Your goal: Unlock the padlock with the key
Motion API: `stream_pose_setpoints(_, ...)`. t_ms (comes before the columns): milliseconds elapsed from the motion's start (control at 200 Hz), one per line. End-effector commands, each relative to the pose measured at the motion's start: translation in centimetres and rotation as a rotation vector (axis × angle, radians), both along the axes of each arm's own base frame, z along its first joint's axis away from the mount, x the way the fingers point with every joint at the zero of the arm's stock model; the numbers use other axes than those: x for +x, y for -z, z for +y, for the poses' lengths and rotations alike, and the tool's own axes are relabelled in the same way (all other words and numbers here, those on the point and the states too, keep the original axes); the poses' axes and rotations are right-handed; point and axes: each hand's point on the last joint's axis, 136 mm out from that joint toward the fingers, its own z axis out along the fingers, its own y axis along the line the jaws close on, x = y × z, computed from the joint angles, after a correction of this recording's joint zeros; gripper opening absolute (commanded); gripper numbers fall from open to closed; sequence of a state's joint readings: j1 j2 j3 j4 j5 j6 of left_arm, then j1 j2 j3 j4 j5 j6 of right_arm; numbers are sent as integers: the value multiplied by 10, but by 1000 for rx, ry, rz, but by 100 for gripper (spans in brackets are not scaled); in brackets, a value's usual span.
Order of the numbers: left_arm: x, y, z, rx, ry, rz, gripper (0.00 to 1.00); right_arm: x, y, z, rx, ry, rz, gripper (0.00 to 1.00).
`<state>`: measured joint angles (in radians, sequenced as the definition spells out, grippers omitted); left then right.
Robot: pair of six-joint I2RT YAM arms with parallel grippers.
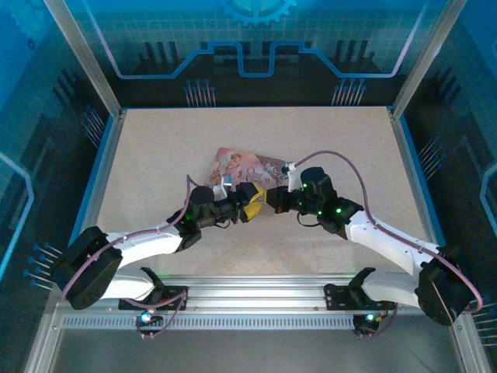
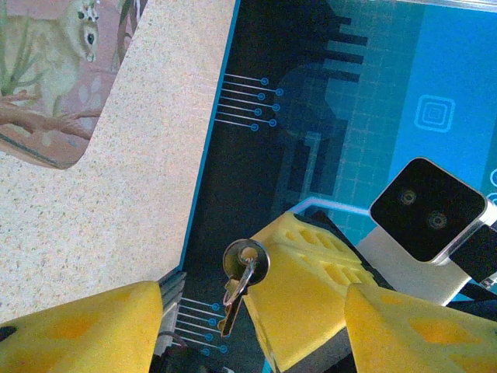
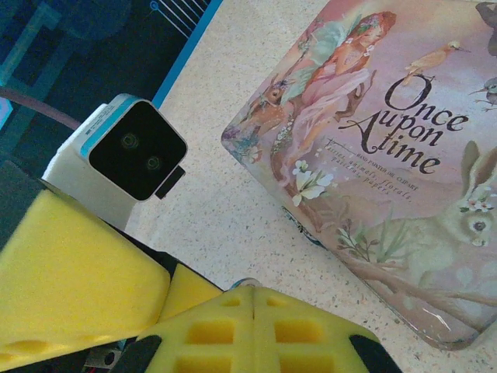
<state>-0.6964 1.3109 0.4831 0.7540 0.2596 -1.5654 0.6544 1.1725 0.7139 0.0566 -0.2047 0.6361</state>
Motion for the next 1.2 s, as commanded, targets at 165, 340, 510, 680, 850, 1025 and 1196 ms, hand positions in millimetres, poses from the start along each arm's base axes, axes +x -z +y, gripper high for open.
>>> stream_pose_setpoints(165,-2,8,11,156,-9,-55,63,4,18,-21,-124,113,69,0)
stream_pose_setpoints(340,-5,2,32,427,2,-217,63,4,31,-35,-221,174,148,0)
stream_pose_setpoints(510,-15,-14,35,658,101,-430,64,6,33,-39,-263,193,184,0)
stream_pose_setpoints(680,-24,-15,22,733,202,-532,63,8,27,-38,-276,197,192,0)
stream_pose_setpoints(850,-29,-9,3,714,259,-569,61,8,24,-35,-257,191,196,0)
stream_pose_setpoints(1025,-27,-5,-10,687,280,-568,58,6,23,-34,-249,182,200,0)
stream_pose_setpoints(1196,-24,-1,-18,669,285,-552,56,4,20,-32,-235,175,204,0)
